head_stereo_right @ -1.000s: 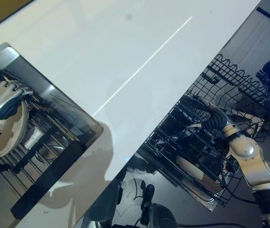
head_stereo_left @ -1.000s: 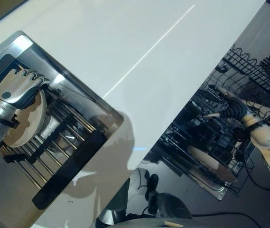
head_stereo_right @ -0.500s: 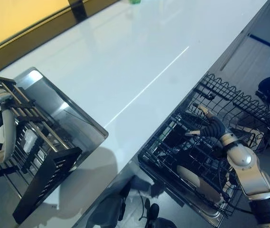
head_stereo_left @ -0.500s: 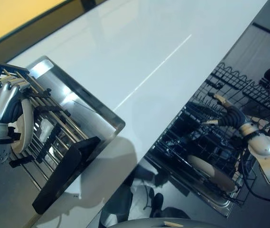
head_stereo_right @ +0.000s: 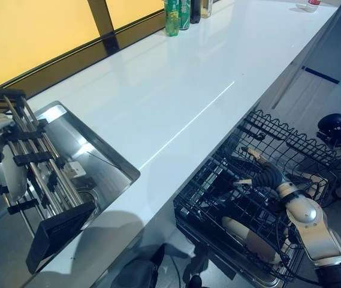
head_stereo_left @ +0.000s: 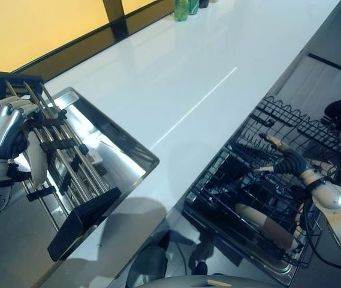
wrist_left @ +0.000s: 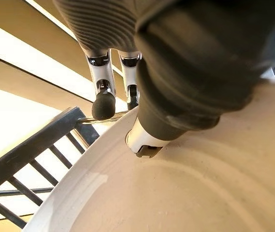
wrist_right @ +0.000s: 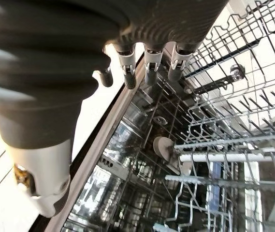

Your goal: Pick up plates and place into dishwasher.

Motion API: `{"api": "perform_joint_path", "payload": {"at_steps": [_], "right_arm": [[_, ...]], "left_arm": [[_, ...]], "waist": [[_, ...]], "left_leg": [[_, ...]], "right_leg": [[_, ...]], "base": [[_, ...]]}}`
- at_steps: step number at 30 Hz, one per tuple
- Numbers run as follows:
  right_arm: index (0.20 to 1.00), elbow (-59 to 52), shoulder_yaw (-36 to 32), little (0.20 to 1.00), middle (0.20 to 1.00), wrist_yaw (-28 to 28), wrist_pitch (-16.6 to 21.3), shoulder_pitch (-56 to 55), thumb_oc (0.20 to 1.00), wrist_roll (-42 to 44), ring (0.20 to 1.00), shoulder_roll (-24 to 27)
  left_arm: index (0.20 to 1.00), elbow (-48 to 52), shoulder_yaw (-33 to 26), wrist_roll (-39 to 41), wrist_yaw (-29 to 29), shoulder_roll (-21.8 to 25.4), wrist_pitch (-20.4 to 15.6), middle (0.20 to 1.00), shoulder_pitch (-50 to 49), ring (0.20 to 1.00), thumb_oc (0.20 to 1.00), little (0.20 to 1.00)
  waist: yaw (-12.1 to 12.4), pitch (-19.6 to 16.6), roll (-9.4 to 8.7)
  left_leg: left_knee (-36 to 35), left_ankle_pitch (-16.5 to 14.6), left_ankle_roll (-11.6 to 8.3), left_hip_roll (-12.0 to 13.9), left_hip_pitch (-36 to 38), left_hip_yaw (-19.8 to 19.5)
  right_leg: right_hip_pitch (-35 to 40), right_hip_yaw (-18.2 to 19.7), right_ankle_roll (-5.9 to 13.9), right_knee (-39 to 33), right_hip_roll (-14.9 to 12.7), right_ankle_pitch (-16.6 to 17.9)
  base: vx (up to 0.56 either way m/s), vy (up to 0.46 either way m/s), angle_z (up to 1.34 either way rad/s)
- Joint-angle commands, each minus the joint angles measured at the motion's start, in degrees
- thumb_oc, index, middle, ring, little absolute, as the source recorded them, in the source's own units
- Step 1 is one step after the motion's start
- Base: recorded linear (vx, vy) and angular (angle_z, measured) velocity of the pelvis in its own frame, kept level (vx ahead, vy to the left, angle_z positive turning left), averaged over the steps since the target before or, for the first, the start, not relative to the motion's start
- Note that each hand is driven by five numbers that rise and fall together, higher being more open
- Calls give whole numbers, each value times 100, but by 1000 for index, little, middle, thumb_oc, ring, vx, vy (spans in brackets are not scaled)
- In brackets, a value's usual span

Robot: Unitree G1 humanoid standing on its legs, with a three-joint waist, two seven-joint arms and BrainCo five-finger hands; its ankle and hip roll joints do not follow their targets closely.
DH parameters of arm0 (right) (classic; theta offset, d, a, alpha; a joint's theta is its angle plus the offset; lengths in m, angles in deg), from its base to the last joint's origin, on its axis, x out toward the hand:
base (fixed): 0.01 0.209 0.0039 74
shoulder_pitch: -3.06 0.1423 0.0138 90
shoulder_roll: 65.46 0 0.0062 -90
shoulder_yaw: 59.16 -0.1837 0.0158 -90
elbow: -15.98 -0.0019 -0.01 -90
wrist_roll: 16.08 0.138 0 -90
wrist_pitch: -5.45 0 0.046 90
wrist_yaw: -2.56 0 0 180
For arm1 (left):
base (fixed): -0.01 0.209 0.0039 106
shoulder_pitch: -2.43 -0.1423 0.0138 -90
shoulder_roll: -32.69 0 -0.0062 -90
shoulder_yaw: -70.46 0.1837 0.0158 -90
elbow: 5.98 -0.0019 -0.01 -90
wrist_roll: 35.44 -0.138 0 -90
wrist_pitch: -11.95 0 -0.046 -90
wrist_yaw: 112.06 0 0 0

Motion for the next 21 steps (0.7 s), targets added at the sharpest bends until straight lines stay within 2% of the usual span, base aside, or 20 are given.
{"api": "perform_joint_path", "payload": {"at_steps": [1, 10, 14, 17, 18, 21], "right_arm": [[1000, -355, -163, 1000, 1000, 12, 136, -74, 1000, 45, 1000, 318], [1000, -221, -256, 1000, 1000, -2, 295, -125, 1000, 156, 1000, 537], [1000, -244, -280, 1000, 1000, 23, 292, -154, 1000, 224, 1000, 594], [1000, -166, -153, 1000, 1000, 136, 264, 23, 1000, 246, 1000, 664], [1000, -143, -91, 1000, 1000, 170, 253, 112, 1000, 259, 1000, 697], [1000, -93, 122, 1000, 1000, 298, 267, 379, 1000, 308, 1000, 798]], "left_arm": [[200, 396, 423, 332, -70, 78, -411, 200, -370, 200, 200, 200], [200, 211, 853, 419, -48, 188, -344, 200, -284, 200, 200, 200], [200, 208, 992, 529, -359, 205, -328, 200, -225, 200, 200, 200], [200, 79, 1392, 553, -749, 245, -219, 200, 39, 200, 200, 200], [200, -6, 1609, 618, -1016, 271, -87, 200, 145, 200, 200, 200], [200, -275, 2319, 711, -1338, 330, 263, 200, 499, 200, 200, 200]], "waist": [[-52, -448, 13], [-147, -234, 34], [-156, -129, 37], [-176, 59, 75], [-196, 135, 96], [-277, 367, 119]], "left_leg": [[-283, 200, -272, 44, -213, -197], [-110, 185, -262, 67, -333, -73], [10, 169, -254, 58, -422, -60], [112, 191, -259, 61, -560, -56], [119, 207, -259, 65, -596, -48], [131, 238, -245, 72, -686, 0]], "right_leg": [[-209, -191, 350, 899, -348, -297], [-358, -161, 367, 957, -402, -214], [-429, -170, 369, 1035, -423, -208], [-569, -159, 368, 1133, -434, -185], [-627, -148, 372, 1157, -434, -169], [-775, -92, 394, 1176, -439, -111]], "base": [[15, 15, -4], [11, 16, -2], [27, 6, 0], [-32, 5, 0], [-84, 16, 2], [-94, 18, -1]]}}
